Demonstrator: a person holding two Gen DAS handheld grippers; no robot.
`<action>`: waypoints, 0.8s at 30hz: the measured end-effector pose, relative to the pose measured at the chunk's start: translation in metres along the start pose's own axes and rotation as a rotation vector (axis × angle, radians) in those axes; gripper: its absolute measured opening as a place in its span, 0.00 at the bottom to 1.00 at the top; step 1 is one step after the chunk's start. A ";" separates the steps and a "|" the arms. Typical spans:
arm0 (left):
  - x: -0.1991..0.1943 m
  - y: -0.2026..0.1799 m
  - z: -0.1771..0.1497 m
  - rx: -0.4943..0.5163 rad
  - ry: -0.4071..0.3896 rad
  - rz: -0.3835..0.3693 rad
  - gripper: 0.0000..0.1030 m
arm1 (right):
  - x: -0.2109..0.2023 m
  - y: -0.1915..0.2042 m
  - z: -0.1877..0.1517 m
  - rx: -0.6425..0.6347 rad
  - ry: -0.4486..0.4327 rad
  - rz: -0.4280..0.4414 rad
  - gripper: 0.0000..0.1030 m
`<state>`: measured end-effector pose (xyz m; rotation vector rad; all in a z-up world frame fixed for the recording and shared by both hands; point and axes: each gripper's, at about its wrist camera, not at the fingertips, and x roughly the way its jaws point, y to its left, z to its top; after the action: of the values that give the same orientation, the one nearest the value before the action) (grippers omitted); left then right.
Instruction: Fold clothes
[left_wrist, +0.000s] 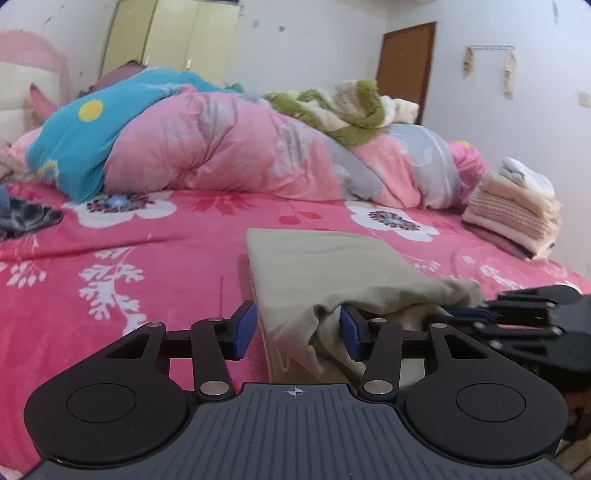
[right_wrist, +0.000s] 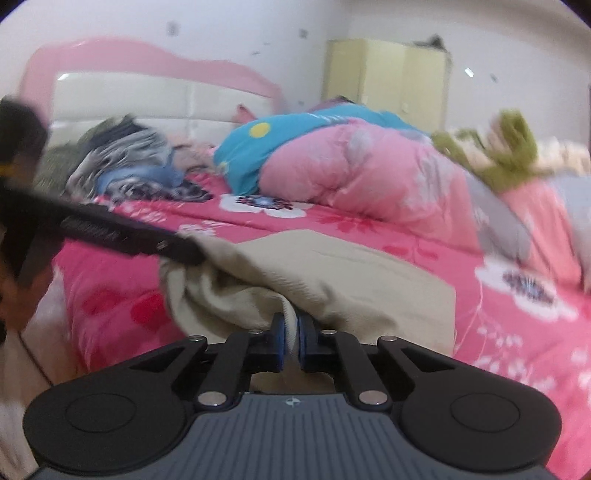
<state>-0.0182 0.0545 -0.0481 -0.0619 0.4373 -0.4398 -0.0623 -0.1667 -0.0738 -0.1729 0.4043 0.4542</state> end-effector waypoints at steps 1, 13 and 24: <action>-0.003 -0.001 -0.001 0.013 -0.004 -0.005 0.51 | 0.003 -0.002 0.000 0.030 0.006 -0.005 0.06; 0.007 -0.037 -0.005 0.191 0.005 -0.020 0.82 | -0.013 -0.004 -0.002 0.018 0.014 0.014 0.20; 0.018 -0.036 -0.002 0.166 0.017 0.005 0.80 | -0.031 -0.025 0.028 -0.007 -0.069 0.098 0.43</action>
<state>-0.0188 0.0148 -0.0513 0.1036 0.4162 -0.4703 -0.0666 -0.1941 -0.0340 -0.1443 0.3442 0.5568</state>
